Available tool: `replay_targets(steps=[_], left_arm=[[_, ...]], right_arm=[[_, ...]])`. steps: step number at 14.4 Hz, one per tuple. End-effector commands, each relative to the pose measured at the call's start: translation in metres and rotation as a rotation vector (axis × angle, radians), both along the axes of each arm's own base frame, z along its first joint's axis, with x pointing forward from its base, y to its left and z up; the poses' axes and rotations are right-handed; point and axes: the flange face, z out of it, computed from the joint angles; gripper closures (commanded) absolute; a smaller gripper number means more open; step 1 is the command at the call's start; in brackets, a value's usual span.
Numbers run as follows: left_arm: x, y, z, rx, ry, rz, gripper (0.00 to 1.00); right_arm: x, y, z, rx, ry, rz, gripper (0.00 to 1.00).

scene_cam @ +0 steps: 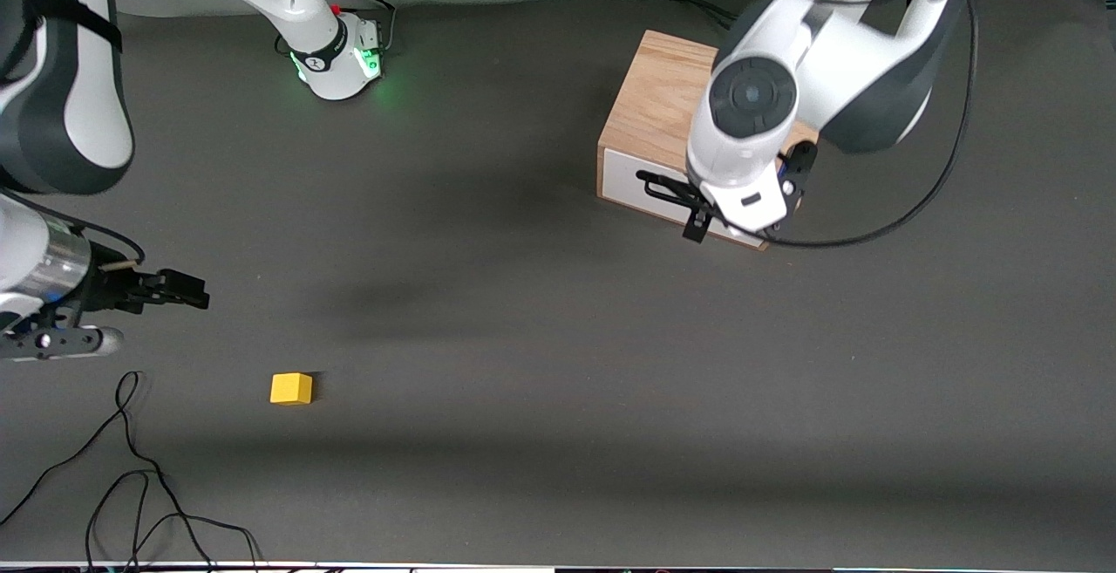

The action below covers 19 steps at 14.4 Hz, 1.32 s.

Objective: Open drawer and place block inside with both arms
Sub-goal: 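Reach the left gripper to the drawer handle while the right gripper reaches the cube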

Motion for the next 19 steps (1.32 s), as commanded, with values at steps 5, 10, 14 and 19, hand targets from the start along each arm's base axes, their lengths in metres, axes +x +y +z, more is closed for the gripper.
replay_targets(steps=[5, 10, 14, 19], left_arm=[[-0.019, -0.006, -0.066, -0.044, 0.028, 0.036, 0.0], [-0.026, -0.01, -0.109, -0.039, 0.064, 0.03, 0.0], [-0.029, -0.012, -0.13, -0.041, 0.076, 0.03, 0.0], [-0.026, -0.012, -0.149, -0.036, 0.084, 0.025, 0.0]], right_arm=[[0.04, -0.019, -0.092, -0.028, -0.002, 0.011, 0.0], [0.065, -0.012, -0.159, -0.041, -0.073, 0.034, 0.0], [0.074, -0.005, -0.193, -0.042, -0.108, 0.045, 0.0], [0.077, 0.008, -0.226, -0.039, -0.116, 0.06, 0.0]])
